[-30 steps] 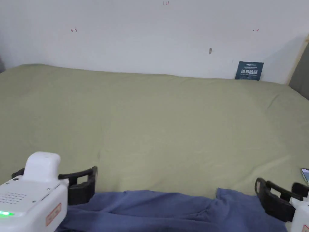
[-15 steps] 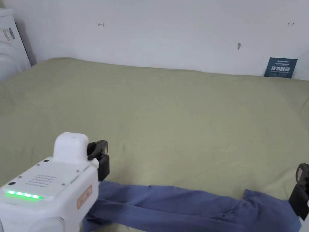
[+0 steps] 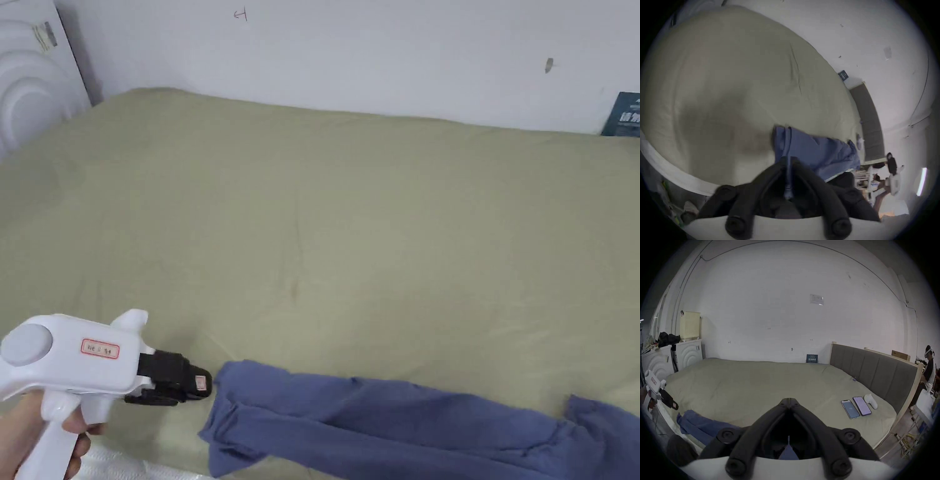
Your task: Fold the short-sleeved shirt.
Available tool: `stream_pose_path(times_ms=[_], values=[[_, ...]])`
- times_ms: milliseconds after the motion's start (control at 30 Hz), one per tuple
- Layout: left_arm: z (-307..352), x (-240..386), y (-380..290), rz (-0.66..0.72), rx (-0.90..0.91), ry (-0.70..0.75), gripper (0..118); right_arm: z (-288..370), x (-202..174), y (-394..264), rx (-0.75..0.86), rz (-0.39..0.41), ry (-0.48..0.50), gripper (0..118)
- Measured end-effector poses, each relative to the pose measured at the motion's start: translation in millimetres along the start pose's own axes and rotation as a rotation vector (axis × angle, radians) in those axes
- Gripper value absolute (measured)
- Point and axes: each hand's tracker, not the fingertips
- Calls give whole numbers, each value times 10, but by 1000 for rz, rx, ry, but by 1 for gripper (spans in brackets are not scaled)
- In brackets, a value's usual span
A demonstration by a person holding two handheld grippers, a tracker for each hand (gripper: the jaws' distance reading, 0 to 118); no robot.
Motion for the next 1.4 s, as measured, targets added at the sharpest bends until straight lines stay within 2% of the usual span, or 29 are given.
stream_pose_path(times_ms=[33,67,133,233,333,500,567,600,633,667,700,733,900,1033,1067,1167,1300,1400], values=[[-46,2,-17,20,-21,-57,105,-7,13,-20,-2,-2,1,0],[-128,28,-42,18,-35,-82,118,-23,9,-26,-11,-3,-4,0],[-271,19,-8,-28,-25,-111,117,-54,5,-33,-29,-2,-2,0],[-536,37,-19,53,-146,-131,116,-79,9,-56,-42,2,-4,0],[-648,13,55,33,-125,-180,116,-98,-6,-87,-56,5,0,0],[-673,-219,178,93,-138,-243,115,-119,-29,-137,-76,-10,10,0],[-686,-251,201,88,-137,-237,106,-114,-29,-160,-83,-19,12,0],[-667,-255,212,84,-138,-232,88,-113,-29,-165,-86,-22,15,0],[-652,-263,224,82,-142,-228,20,-116,-31,-168,-91,-25,18,0],[-706,-225,163,95,-140,-178,5,-118,-33,-171,-92,-29,19,0],[-712,-227,153,100,-114,-110,5,-111,-28,-176,-92,-34,21,0],[-752,-245,159,99,-151,-158,5,-112,-25,-173,-94,-38,24,0],[-647,-131,215,87,-76,-144,5,-94,17,-106,-79,-38,25,0],[-279,-163,275,99,16,-122,5,-138,71,-27,-58,-25,28,0],[-195,-401,415,101,42,-103,5,-152,76,-9,-52,-22,30,0],[199,-594,460,132,113,-53,5,-170,96,41,-33,-22,35,0],[566,-345,312,107,141,37,5,-163,100,63,-4,-12,38,0],[584,241,191,1,134,44,5,-134,107,82,25,-14,27,0]])
